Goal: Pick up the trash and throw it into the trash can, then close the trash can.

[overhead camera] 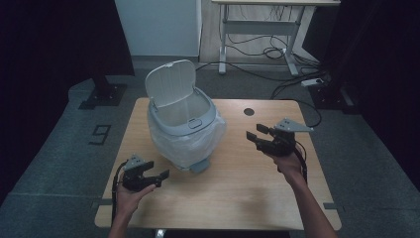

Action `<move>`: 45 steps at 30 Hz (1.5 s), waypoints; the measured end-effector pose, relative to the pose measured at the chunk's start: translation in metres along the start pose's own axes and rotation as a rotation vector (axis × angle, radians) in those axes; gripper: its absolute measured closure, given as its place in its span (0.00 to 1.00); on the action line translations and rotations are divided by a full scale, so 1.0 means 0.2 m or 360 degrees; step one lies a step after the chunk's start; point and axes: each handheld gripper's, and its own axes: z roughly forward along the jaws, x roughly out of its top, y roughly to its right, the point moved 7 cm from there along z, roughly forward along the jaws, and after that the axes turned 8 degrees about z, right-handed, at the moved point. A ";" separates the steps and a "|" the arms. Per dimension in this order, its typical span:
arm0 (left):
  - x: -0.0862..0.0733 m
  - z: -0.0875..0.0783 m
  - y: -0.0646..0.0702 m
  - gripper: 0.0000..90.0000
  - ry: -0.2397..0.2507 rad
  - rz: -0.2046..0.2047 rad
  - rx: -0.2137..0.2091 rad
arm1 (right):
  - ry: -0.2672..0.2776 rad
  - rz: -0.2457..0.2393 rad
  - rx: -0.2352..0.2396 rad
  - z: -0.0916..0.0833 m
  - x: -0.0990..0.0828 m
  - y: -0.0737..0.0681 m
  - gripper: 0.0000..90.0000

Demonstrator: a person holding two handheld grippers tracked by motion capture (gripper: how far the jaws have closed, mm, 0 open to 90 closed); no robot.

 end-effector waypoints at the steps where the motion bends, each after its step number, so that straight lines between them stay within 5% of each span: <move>1: 0.00 0.00 0.00 0.25 0.0004 0.0000 0.0000 | -0.0006 0.0014 -0.0008 -0.01 -0.04 0.02 0.50; 6: 0.02 -0.01 0.00 0.25 0.0022 0.0001 -0.0002 | -0.0044 0.0064 -0.0042 -0.06 -0.19 0.10 0.49; 12: 0.08 -0.04 0.00 0.24 0.0076 0.0002 -0.0026 | -0.0047 0.0114 -0.0052 -0.08 -0.28 0.13 0.49; 28: 0.31 -0.22 -0.02 0.21 0.0287 0.0006 -0.0052 | -0.0097 0.0146 -0.0088 -0.11 -0.39 0.17 0.49; 45: 0.53 -0.26 -0.07 0.18 0.0335 0.0055 -0.0032 | -0.0202 0.0181 -0.0136 -0.10 -0.52 0.21 0.45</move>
